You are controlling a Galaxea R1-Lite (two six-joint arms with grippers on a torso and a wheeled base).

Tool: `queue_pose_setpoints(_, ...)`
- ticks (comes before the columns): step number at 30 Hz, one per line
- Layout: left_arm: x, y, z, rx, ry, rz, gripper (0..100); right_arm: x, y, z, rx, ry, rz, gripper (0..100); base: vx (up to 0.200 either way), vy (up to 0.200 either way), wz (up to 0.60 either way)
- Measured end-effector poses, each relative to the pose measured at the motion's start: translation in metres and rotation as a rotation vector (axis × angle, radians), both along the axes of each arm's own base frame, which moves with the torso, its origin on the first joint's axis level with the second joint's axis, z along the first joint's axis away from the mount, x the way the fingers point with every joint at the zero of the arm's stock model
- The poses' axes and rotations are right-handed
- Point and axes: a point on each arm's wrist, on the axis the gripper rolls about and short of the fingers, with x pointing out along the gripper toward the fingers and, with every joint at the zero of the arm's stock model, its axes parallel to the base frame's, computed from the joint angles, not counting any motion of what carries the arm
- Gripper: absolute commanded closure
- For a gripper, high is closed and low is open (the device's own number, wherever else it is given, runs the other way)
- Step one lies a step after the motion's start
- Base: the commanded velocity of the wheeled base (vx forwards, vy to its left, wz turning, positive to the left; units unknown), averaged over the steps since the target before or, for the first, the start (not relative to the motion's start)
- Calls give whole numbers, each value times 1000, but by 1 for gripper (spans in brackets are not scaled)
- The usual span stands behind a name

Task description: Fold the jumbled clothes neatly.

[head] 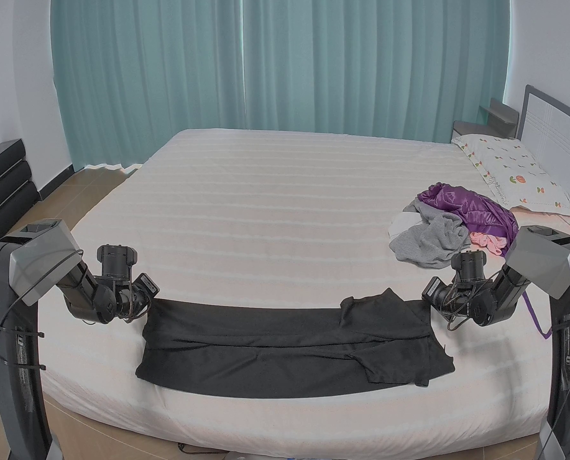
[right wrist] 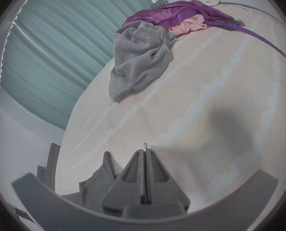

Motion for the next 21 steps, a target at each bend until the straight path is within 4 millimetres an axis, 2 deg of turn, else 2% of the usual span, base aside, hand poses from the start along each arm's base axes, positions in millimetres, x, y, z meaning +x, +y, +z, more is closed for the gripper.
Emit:
queue_pose_setpoints(8,1,0,-2,0,3,1,100,4,-5,3,-2,-40,-20,100,0,0,0)
queue_pose_setpoints(9,1,0,-2,0,3,0,100,4,-5,3,-4,-41,-22,0,0,0,0)
queue_pose_setpoints(11,0,0,-2,-2,5,-1,100,3,-5,2,-5,-37,-21,0,0,0,0)
queue_pose_setpoints(12,0,0,-2,-5,9,-4,0,3,-5,2,-4,-37,-21,0,0,0,0)
queue_pose_setpoints(21,-5,0,-2,-12,28,-7,0,-6,-4,13,63,-27,-52,0,0,0,0)
